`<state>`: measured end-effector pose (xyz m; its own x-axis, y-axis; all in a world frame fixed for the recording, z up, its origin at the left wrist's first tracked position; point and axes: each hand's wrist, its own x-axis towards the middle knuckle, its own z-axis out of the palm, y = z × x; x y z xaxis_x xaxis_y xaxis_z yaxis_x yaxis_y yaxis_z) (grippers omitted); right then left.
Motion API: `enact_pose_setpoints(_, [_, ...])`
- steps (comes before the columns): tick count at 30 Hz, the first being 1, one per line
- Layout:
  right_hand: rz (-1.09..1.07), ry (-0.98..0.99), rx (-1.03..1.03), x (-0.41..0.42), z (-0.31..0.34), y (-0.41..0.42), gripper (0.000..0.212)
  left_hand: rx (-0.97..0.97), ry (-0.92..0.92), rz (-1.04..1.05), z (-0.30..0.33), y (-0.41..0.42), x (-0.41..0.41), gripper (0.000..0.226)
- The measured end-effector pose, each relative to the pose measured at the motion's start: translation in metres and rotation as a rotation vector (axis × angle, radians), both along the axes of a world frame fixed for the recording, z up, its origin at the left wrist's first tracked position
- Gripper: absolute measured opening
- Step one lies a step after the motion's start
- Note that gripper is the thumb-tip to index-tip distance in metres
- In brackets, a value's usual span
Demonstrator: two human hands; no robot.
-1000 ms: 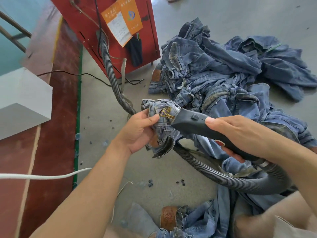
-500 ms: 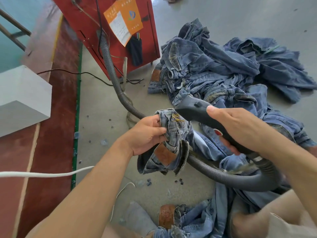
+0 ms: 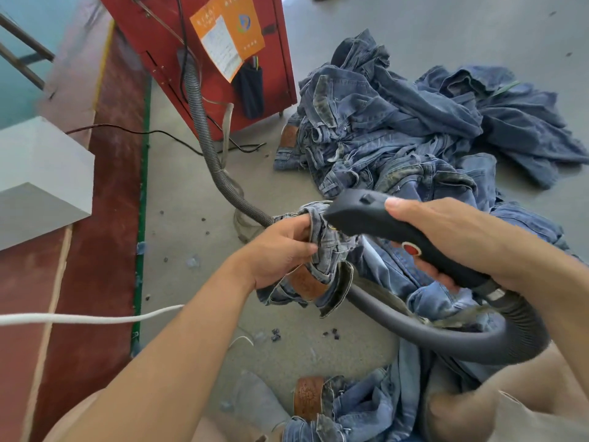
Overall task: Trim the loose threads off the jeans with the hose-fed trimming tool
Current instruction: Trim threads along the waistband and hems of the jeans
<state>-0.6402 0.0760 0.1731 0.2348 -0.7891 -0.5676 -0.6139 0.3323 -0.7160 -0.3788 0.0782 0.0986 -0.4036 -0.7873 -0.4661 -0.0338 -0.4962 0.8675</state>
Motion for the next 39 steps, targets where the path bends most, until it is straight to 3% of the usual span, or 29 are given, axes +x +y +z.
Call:
enact_pose_setpoints(4, [0.023,0.038,-0.003,0.011,-0.007,0.004,0.077,0.028,0.064,-0.005,0.000,0.002,-0.006,0.066])
enact_pose_setpoints(9, [-0.169,-0.088,-0.041,0.011,-0.004,-0.001,0.085,-0.039,-0.037,-0.002,-0.005,0.000,-0.003,0.063])
enact_pose_setpoints(14, [-0.042,-0.010,0.061,0.011,0.006,0.002,0.083,-0.274,-0.380,-0.091,-0.009,0.001,-0.010,0.053])
enact_pose_setpoints(19, [-0.133,-0.017,0.009,0.015,0.004,-0.001,0.077,-0.758,-0.814,-0.231,-0.026,0.003,-0.014,0.024])
enact_pose_setpoints(24, [-0.051,0.039,0.037,0.011,0.006,0.005,0.082,-0.922,-1.030,-0.229,-0.026,0.001,-0.021,0.039])
enact_pose_setpoints(29, [-0.083,0.043,-0.030,0.024,0.000,0.001,0.083,-1.012,-1.065,-0.263,-0.027,0.006,-0.022,0.031])
enact_pose_setpoints(32, [-0.141,0.020,-0.008,0.015,0.002,0.001,0.081,-1.007,-1.127,-0.267,-0.031,0.002,-0.016,0.038])
enact_pose_setpoints(36, [-0.064,0.056,0.068,0.017,0.000,0.005,0.079,-1.055,-1.017,-0.244,-0.035,0.003,-0.017,0.029])
enact_pose_setpoints(38, [-0.114,-0.010,0.017,0.022,-0.005,-0.001,0.080,-0.933,-0.906,-0.187,-0.036,0.003,-0.012,0.020])
enact_pose_setpoints(39, [-0.161,-0.036,-0.032,0.021,-0.006,-0.004,0.081,-0.758,-0.817,-0.081,-0.036,0.000,-0.008,0.019])
